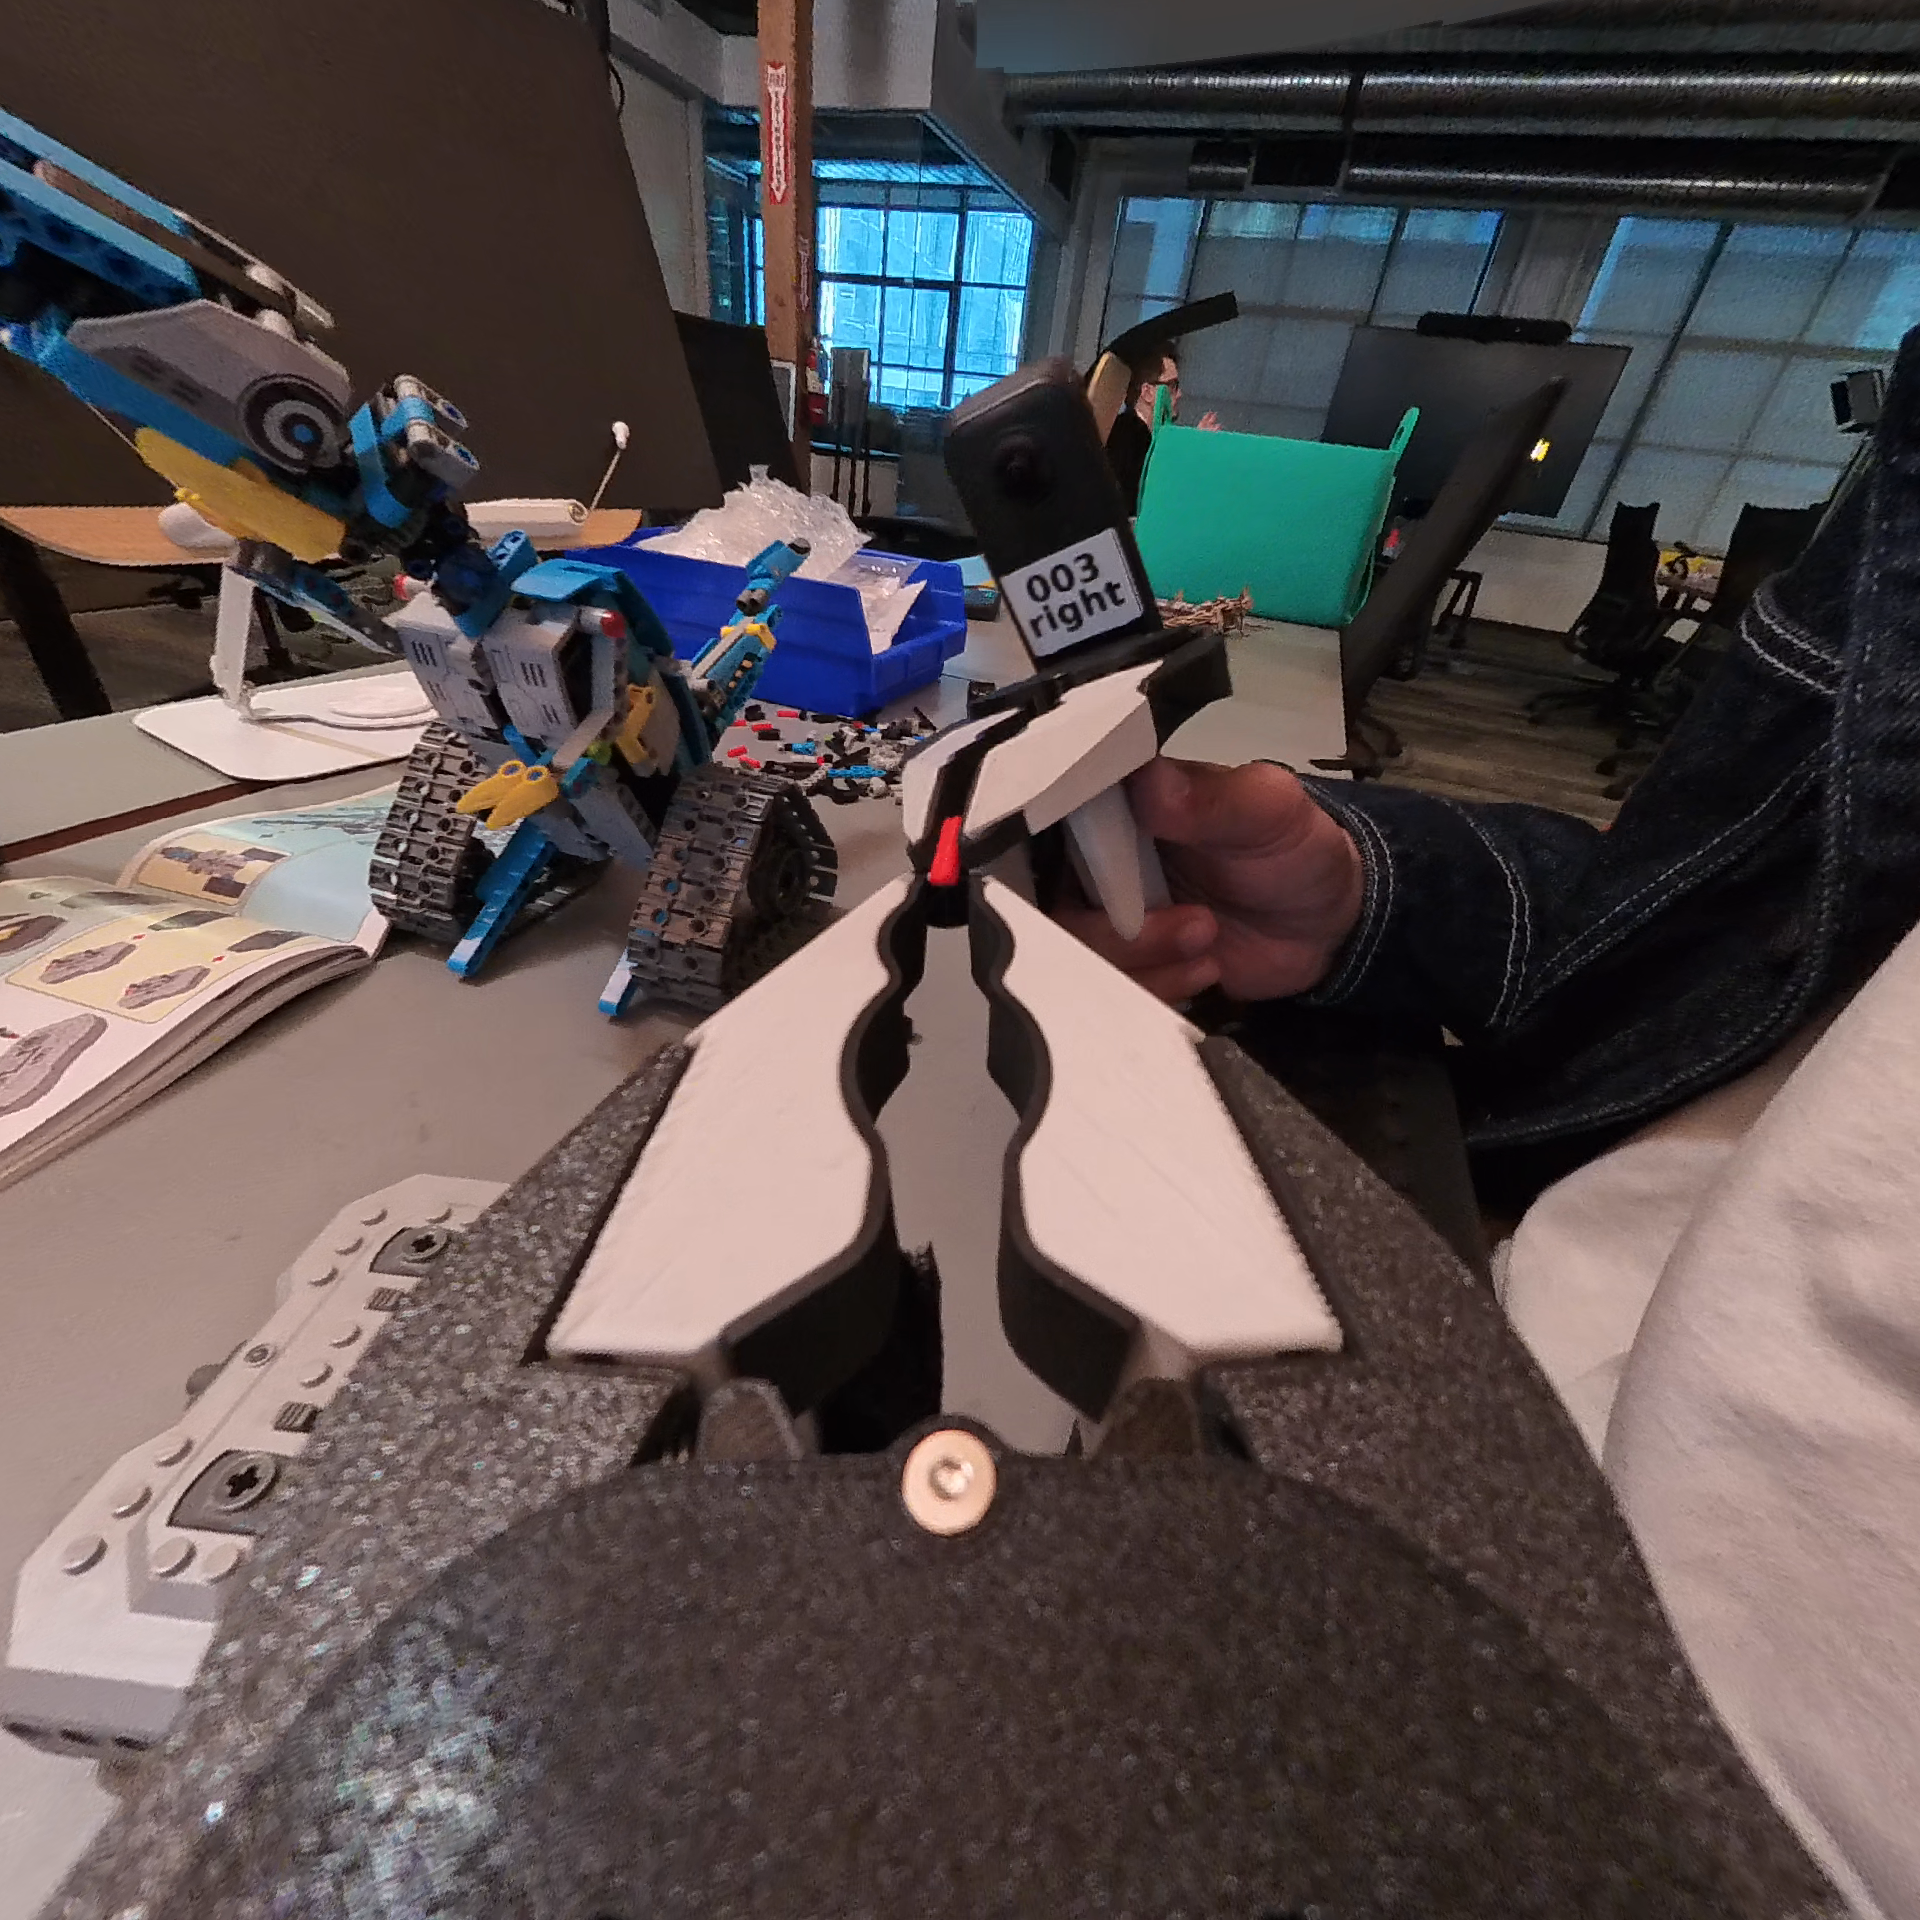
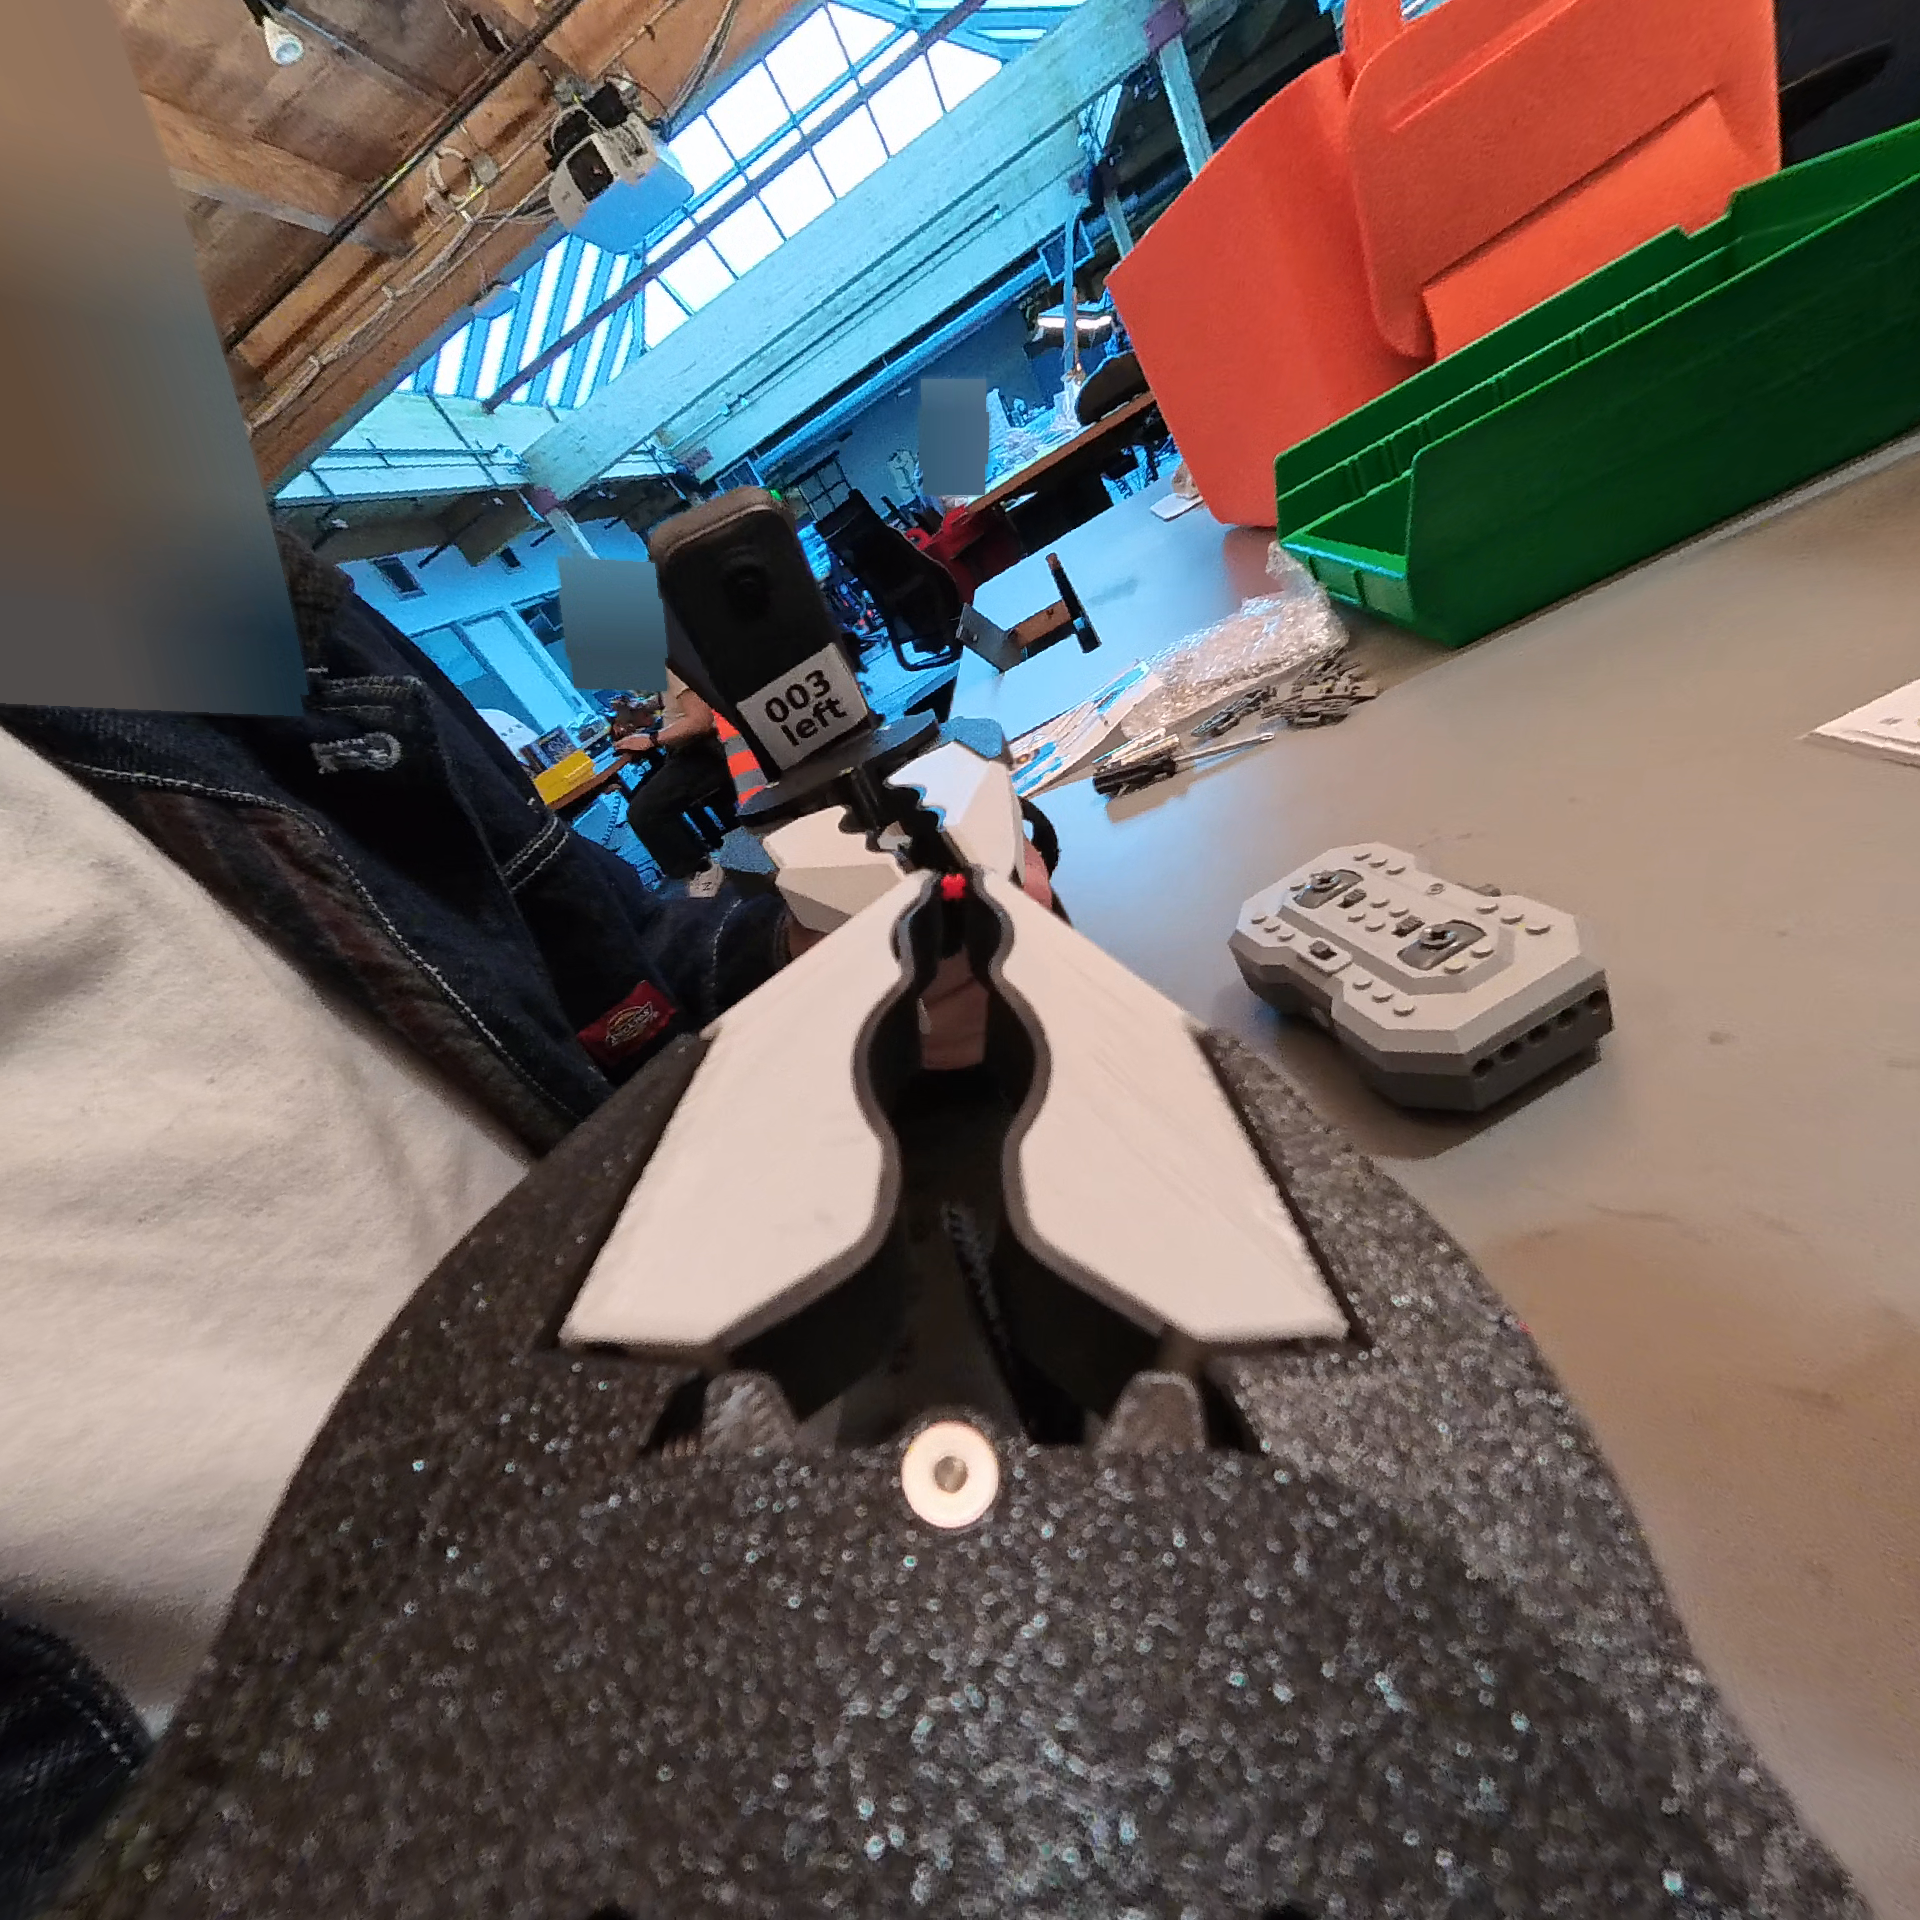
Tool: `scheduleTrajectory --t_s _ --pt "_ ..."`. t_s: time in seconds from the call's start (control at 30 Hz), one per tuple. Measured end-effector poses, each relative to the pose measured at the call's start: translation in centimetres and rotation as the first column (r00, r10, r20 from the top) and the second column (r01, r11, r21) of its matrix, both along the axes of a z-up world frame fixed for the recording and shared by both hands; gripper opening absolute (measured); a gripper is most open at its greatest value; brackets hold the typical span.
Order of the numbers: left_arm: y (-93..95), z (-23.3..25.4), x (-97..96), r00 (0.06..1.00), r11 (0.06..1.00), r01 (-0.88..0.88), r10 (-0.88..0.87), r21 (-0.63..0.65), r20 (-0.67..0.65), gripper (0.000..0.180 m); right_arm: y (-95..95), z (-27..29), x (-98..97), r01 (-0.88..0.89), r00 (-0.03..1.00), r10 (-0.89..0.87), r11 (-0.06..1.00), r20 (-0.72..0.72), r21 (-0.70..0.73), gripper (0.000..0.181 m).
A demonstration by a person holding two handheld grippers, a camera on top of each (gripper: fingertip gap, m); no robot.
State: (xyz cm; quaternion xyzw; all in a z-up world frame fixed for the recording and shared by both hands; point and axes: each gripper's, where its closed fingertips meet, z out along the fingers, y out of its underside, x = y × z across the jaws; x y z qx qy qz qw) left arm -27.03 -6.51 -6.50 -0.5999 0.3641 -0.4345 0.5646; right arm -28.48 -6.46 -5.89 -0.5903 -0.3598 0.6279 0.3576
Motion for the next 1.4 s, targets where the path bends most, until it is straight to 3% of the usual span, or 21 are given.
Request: scheduleTrajectory --t_s 0.13,0.27,0.37,0.47,0.53,1.07,1.4 --pt "0.7 0.5 -0.8 0.999 0.999 -0.042 0.043 -0.004 0.023 0.005 0.3 0.7 0.7 -0.007 0.998 0.005 0.999 -0.055 -0.040 0.003" --pt "1.1 3.1 -2.6 0.967 0.995 -0.009 0.033 -0.095 0.251 0.005 2.2 2.3 2.7 0.037 0.980 -0.064 0.989 -0.189 -0.142 0.002" --pt "0.7 5.2 -2.9 0.866 0.962 0.161 -0.031 -0.220 0.500 0.005 1.6 3.4 1.6 0.105 0.975 -0.104 0.994 -0.196 -0.006 0.002" --pt "0.5 5.9 -2.8 0.768 0.904 0.324 -0.080 -0.278 0.635 0.005 1.2 4.2 0.3 0.198 0.967 -0.165 0.967 -0.195 0.160 0.002" --pt "0.6 5.6 -2.4 0.759 0.884 0.360 -0.091 -0.299 0.645 0.005 0.7 4.1 -0.3 0.192 0.970 -0.156 0.961 -0.185 0.197 0.002" --pt "0.5 5.2 -1.7 0.771 0.880 0.369 -0.109 -0.300 0.628 0.005 0.8 4.3 0.0 0.141 0.967 -0.117 0.986 -0.227 0.090 0.002" --pt "0.8 4.8 -1.6 0.764 0.859 0.389 -0.098 -0.333 0.638 0.005 0.8 3.8 0.0 0.168 0.974 -0.142 0.975 -0.176 0.143 0.002"
